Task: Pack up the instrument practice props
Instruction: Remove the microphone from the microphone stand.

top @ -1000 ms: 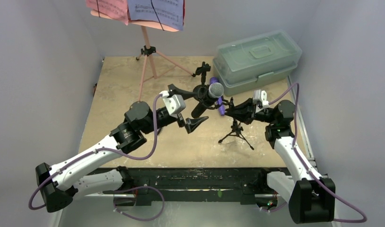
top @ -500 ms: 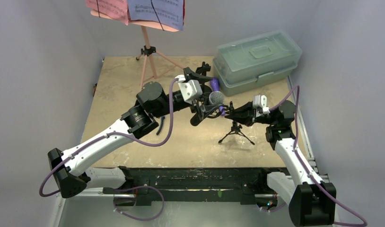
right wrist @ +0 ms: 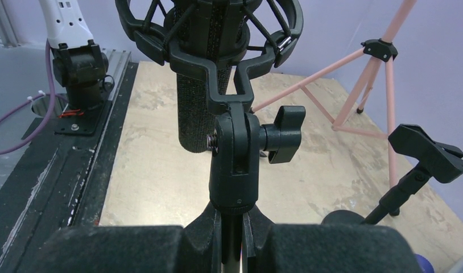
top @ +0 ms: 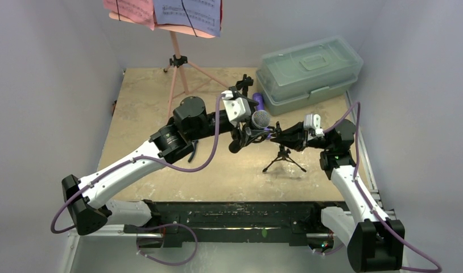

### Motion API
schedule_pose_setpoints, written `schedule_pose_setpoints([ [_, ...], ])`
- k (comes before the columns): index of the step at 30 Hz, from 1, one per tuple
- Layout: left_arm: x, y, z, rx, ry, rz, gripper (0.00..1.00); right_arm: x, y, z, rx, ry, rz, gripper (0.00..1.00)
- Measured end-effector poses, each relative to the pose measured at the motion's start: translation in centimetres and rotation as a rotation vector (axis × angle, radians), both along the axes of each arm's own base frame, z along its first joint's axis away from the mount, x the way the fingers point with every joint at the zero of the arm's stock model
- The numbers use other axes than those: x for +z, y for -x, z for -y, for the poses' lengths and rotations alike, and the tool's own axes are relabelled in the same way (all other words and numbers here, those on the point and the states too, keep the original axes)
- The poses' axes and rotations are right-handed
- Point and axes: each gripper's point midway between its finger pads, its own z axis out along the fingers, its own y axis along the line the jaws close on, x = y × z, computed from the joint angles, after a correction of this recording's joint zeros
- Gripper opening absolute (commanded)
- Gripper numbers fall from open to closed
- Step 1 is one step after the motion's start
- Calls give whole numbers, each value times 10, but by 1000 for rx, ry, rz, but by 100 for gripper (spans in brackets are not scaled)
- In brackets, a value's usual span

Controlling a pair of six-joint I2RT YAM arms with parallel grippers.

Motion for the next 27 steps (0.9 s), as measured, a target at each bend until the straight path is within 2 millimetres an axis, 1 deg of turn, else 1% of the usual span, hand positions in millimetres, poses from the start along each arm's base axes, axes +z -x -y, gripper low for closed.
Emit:
schedule_pose_setpoints([
  [6, -12, -3, 9, -11, -21, -57, 57, 0, 0, 0, -1, 2, 2, 0],
  [10, -12, -1, 10, -20, -17, -87, 40, -1, -2, 0, -9, 3, 2, 0],
  [13, -10, 1, 11, -26, -6, -108, 23, -1, -3, 1, -14, 5, 5, 0],
  [15, -9, 2, 11, -28, 2, -127, 20, -1, -3, 1, -15, 7, 8, 0],
  [21, -4, 4, 12, -31, 26, -171, 17, -1, -6, 2, -22, 16, 16, 0],
  [27, 11, 1, 19, -40, 39, -169, 16, -2, -9, 3, -35, 28, 26, 0],
])
